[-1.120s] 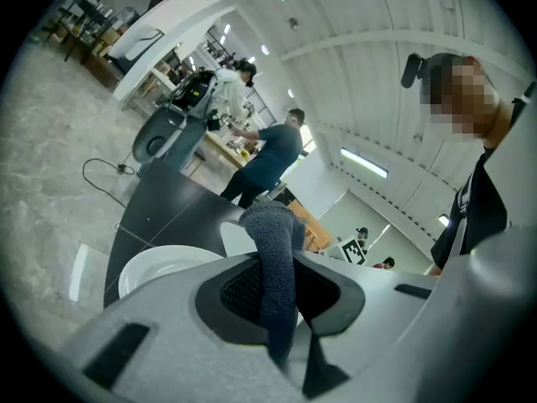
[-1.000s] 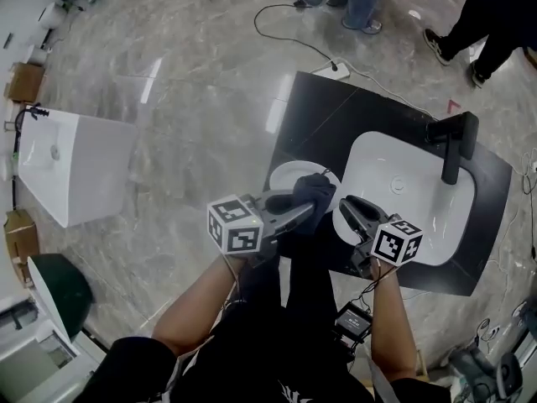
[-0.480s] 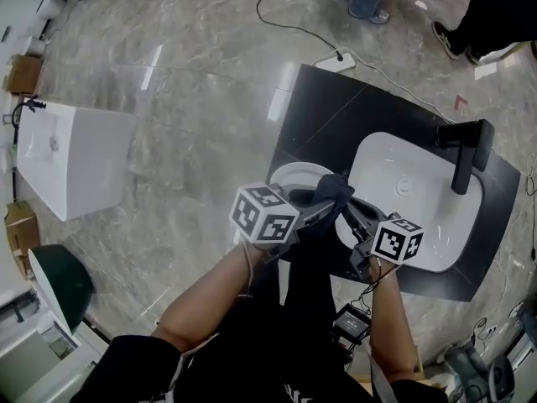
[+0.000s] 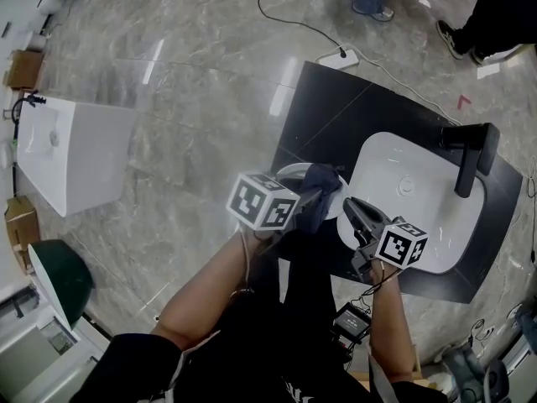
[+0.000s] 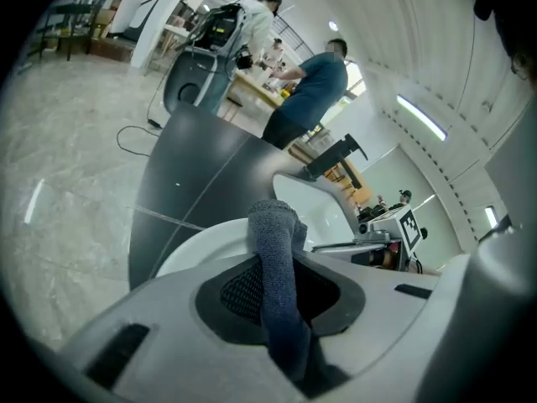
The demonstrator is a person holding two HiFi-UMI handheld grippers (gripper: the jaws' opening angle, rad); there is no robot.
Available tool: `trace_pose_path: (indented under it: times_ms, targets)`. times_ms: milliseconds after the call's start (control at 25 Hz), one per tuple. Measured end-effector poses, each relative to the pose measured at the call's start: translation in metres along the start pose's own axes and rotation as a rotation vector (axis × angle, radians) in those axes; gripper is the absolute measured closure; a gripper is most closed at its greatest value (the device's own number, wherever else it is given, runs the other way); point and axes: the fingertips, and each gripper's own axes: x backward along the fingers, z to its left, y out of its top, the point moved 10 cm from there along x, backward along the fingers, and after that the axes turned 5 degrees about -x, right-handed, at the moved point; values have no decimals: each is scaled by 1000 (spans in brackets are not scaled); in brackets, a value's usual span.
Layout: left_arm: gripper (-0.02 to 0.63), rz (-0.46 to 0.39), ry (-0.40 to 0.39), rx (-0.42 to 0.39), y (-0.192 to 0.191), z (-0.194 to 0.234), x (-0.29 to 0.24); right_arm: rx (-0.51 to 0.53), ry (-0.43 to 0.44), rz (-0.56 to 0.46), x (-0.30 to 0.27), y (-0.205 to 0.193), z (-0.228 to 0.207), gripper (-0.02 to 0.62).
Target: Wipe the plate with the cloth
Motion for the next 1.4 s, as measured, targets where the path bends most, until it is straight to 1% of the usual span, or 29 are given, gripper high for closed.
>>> trace_pose_path:
  times_ms: [240,400,480,560,640,760,800,880,960,1080,1240,1400]
  targets:
    - [548,-8,108,30,-9,34,46,-21,-3,-13,4,0,0,574]
    - [546,-38,171,55,-17,49,79,-30,-7,-23,3,1,2,574]
    - [548,-64,181,64,-18,49,92,-36,-12,-29,2,0,2,575]
    - [548,-111,140,81,-16,41,100,-42,-12,-33,1,0,4,577]
    - [548,-157,49,91,-10,21,94,-45,-12,-37,-1,-1,7,577]
    - [548,-189,-103,99,0,-13,61,-50,-12,-45,-2,-2,7,577]
    - [548,-187,-141,102,2,-21,46,-54,-12,-46,-2,-3,6,577]
    - [548,-166,-187,106,5,-30,15,-62,-15,-50,-1,-4,6,577]
    - [548,-130,-196,100,4,-32,-9,-75,-16,-55,-1,-5,6,577]
    - [548,-74,-140,55,1,-25,-24,-97,-12,-60,-2,-6,6,578]
    - [548,-41,-50,-17,1,-9,-13,-106,-6,-75,0,-7,5,580]
    - [548,-35,42,-16,1,15,12,-113,-12,-79,1,-6,4,580]
